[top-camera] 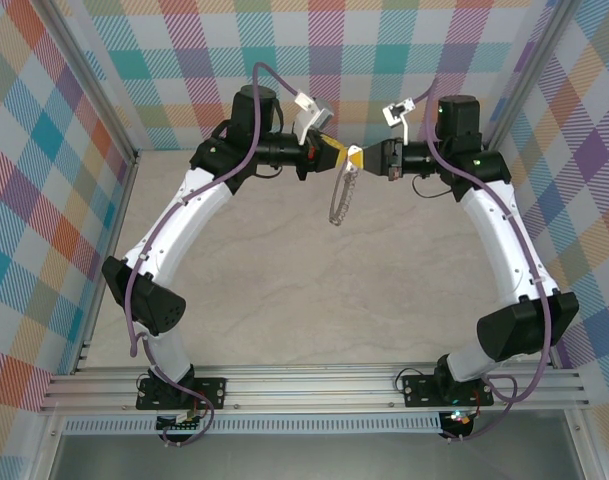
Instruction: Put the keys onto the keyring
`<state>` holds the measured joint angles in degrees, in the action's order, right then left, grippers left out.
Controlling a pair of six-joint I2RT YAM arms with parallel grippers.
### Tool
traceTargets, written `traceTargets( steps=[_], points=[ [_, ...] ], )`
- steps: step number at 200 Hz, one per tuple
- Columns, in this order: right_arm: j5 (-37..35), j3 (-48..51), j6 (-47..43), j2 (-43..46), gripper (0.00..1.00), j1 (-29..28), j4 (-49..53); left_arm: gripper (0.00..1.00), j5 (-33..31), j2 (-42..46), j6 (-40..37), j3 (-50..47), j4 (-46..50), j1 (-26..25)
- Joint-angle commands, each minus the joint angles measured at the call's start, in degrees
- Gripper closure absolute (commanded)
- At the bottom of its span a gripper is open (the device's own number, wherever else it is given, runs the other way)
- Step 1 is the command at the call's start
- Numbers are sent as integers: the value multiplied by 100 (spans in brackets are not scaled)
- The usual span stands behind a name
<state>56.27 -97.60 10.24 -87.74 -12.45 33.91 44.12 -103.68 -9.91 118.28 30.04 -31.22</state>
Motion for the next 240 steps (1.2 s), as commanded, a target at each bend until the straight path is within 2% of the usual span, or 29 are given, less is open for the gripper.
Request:
traceTargets(
  steps=[1,43,122,199,221,240],
  points=[
    [116,309,44,199,100,14,-188,100,44,164,16,33,-73,12],
    [97,420,116,284,100,18,-279,100,49,165,-1,28,-69,15],
    [176,-306,83,58,100,14,-36,100,84,186,-1,15,-49,20],
    [148,-310,42,-5,100,14,-10,100,102,180,-30,-1,-16,16],
    [116,-338,26,-45,100,23,30,100,-64,167,-54,-4,23,18],
    [122,-364,2,-125,100,23,75,84,-290,164,-55,-1,81,29]
  ],
)
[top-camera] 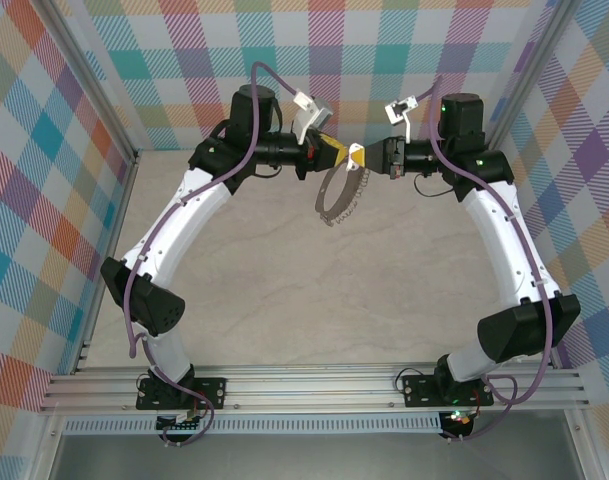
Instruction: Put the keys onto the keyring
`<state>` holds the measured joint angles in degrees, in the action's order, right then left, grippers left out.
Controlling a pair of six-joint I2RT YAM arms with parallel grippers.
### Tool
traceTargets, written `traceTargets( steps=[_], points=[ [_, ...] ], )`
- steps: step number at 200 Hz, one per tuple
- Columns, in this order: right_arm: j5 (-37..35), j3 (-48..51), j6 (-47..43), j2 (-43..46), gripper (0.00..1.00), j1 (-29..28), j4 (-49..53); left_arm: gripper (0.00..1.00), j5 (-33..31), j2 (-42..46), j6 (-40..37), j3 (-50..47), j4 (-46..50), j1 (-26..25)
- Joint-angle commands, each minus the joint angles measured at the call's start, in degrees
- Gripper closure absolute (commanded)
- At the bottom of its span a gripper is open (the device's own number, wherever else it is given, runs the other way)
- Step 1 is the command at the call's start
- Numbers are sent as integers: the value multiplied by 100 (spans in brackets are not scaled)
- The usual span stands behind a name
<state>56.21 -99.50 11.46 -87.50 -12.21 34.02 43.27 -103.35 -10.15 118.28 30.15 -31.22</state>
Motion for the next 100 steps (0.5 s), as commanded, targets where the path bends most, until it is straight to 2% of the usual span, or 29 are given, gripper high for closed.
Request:
traceTargets(
  steps=[1,12,34,69,100],
  points=[
    [128,-174,-124,-155,100,-1,62,84,-213,131,-35,1,74,29],
    [159,-153,-127,-208,100,-2,56,73,-310,142,-36,0,107,44],
    [181,-73,-67,-330,100,0,-27,62,-441,205,-15,-72,131,137],
    [188,230,151,-605,100,-1,-465,57,-684,497,203,-548,-115,361],
    [181,255,255,-1206,100,-2,-766,53,-1219,912,602,-1314,-601,594]
  ],
)
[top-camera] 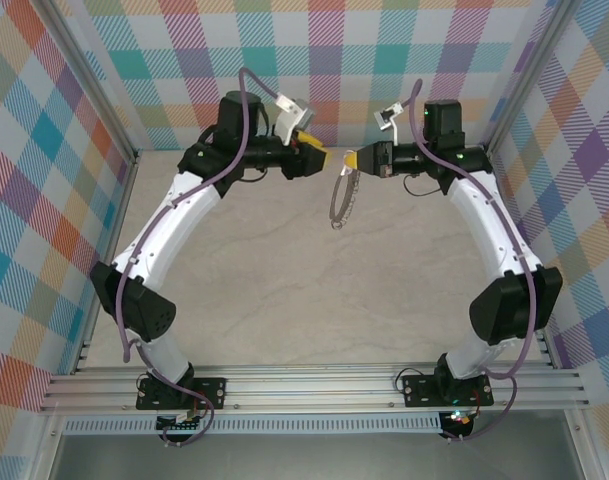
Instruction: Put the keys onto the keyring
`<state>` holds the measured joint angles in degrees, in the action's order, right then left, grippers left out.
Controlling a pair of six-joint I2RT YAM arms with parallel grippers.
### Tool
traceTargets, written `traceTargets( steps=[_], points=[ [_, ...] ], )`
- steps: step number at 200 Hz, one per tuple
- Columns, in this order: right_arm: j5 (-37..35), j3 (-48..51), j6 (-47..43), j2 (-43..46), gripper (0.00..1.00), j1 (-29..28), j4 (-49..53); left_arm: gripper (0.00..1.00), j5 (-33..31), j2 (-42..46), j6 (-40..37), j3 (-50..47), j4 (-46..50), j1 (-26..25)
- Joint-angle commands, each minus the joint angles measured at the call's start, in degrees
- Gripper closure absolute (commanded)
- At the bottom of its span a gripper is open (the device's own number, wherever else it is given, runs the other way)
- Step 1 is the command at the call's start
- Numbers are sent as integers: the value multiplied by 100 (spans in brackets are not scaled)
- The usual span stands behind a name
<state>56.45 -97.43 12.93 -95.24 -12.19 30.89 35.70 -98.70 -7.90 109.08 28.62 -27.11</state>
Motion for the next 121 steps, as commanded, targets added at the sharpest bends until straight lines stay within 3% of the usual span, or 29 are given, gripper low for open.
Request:
traceTargets(
  steps=[1,32,77,94,121],
  points=[
    [152,39,111,-455,100,-4,-458,52,-478,451,395,-417,-464,190],
    [160,-637,112,-1481,100,-2,-445,50,-821,670,677,-835,-566,436],
    [292,-2032,243,-2894,100,-8,-165,49,-829,790,775,-1078,-561,688],
    [258,-1849,260,-3081,100,-3,-222,49,-781,800,805,-1135,-549,707],
    [84,-570,473,-2916,100,-8,-969,49,-715,810,879,-1217,-542,707]
  ],
)
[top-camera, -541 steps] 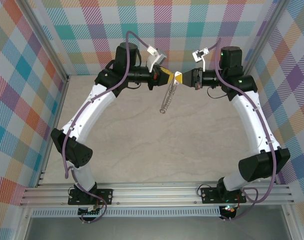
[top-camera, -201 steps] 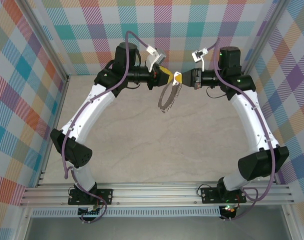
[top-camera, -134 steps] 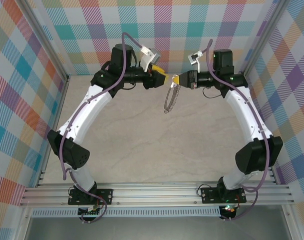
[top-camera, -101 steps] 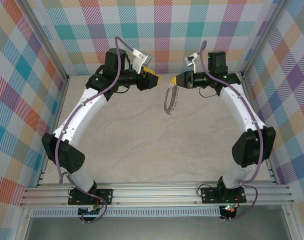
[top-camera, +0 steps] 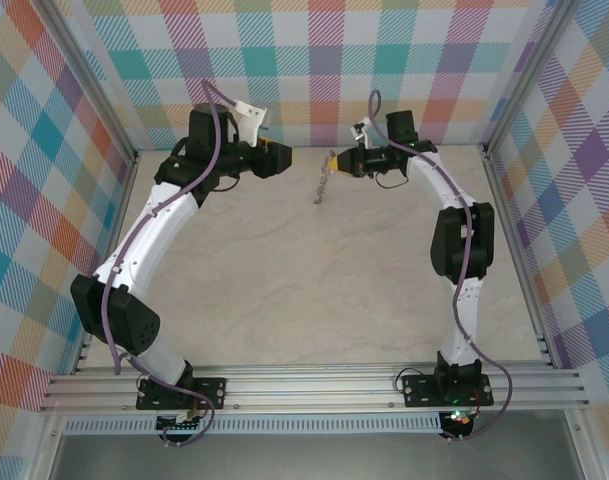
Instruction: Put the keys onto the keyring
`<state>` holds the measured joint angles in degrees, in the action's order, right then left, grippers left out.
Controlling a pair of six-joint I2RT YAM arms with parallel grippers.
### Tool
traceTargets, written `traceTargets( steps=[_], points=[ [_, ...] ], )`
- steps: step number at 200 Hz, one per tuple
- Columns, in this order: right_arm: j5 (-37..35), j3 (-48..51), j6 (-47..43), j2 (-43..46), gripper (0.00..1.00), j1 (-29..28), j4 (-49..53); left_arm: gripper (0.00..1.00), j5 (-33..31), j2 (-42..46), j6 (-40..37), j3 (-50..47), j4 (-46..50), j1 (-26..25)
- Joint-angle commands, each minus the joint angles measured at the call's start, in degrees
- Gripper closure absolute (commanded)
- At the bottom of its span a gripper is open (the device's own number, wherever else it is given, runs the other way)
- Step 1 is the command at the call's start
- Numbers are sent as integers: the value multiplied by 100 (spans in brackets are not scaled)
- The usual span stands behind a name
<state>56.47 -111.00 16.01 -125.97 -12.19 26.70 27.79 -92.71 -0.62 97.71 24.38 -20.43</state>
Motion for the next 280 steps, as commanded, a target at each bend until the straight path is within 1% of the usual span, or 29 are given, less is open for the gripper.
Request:
traceTargets(
  steps=[1,48,67,88,120,181,189,198,210,224,240,241,244,251,253,260,269,272,280],
  points=[
    [74,833,170,168,100,-5,-573,49,86,215,160,-83,-118,39],
    [-120,3224,596,836,100,-12,-1867,49,222,227,339,-199,-152,39],
    [-186,3980,792,1057,100,-58,-2316,49,266,255,452,-344,-248,39],
    [-290,4585,873,1192,100,-154,-2591,49,282,320,556,-515,-366,31],
    [-380,5162,932,1290,100,-258,-2835,49,262,440,675,-770,-532,30],
    [-511,5627,913,1502,100,-495,-2855,49,297,506,758,-989,-642,21],
    [-529,5671,896,1543,92,-565,-2807,49,298,516,758,-1007,-654,21],
    [-558,5740,857,1624,78,-646,-2738,49,315,516,756,-1028,-663,19],
    [-578,5907,817,1830,63,-727,-2671,49,325,525,747,-1053,-663,21],
    [-623,6196,802,2306,51,-721,-2596,49,332,572,754,-1130,-693,21],
    [-789,6389,597,3036,38,-690,-2129,46,291,692,798,-1271,-793,21],
    [-805,6398,583,3079,36,-685,-2101,46,285,697,804,-1289,-794,21],
    [-828,6424,559,3239,28,-655,-2007,44,273,731,811,-1326,-798,21],
    [-871,6481,519,3599,17,-592,-1833,41,240,821,864,-1448,-1015,21],
    [-880,6496,513,3692,12,-563,-1782,40,224,848,878,-1481,-1056,21],
    [-920,6520,486,4044,1,-474,-1576,35,161,950,926,-1597,-1144,21],
    [-994,6514,467,4488,0,-332,-1336,28,85,1103,981,-1767,-1245,18],
    [-998,6506,456,4633,0,-283,-1259,21,53,1164,1004,-1822,-1289,13],
    [-1005,6457,442,4951,0,-166,-1060,13,-50,1349,1064,-2061,-1453,8]
  ],
)
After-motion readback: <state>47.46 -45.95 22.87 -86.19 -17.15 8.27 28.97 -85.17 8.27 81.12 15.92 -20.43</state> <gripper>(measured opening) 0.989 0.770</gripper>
